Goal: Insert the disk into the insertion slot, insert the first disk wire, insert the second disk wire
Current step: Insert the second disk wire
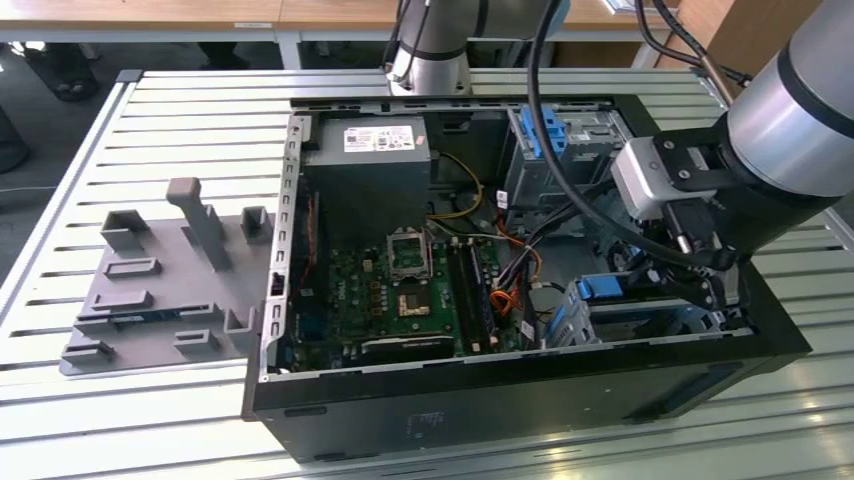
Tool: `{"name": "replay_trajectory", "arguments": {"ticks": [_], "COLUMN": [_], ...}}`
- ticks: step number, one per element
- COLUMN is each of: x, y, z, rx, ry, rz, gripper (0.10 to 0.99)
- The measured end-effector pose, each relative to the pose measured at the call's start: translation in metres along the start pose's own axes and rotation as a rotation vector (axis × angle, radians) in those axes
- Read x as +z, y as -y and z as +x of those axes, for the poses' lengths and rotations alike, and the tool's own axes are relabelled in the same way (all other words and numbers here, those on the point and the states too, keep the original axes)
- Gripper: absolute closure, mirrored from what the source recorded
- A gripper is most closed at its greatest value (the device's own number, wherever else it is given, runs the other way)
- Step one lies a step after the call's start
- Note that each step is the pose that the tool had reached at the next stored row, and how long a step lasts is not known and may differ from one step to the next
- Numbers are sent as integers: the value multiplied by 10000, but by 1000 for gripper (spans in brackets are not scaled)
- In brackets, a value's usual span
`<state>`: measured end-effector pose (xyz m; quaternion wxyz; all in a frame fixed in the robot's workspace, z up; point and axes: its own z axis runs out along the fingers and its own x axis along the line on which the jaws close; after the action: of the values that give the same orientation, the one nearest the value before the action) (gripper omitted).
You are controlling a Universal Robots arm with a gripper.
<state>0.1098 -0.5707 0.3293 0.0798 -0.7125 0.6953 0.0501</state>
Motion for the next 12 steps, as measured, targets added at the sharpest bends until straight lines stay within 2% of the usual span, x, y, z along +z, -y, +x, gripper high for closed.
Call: {"name": "replay_trajectory", "arguments": {"ticks": [12], "x": [-19], "y": [-11], "z": [-4], "rx": [3], "ry": [2], "rz": [2], "gripper": [937]}}
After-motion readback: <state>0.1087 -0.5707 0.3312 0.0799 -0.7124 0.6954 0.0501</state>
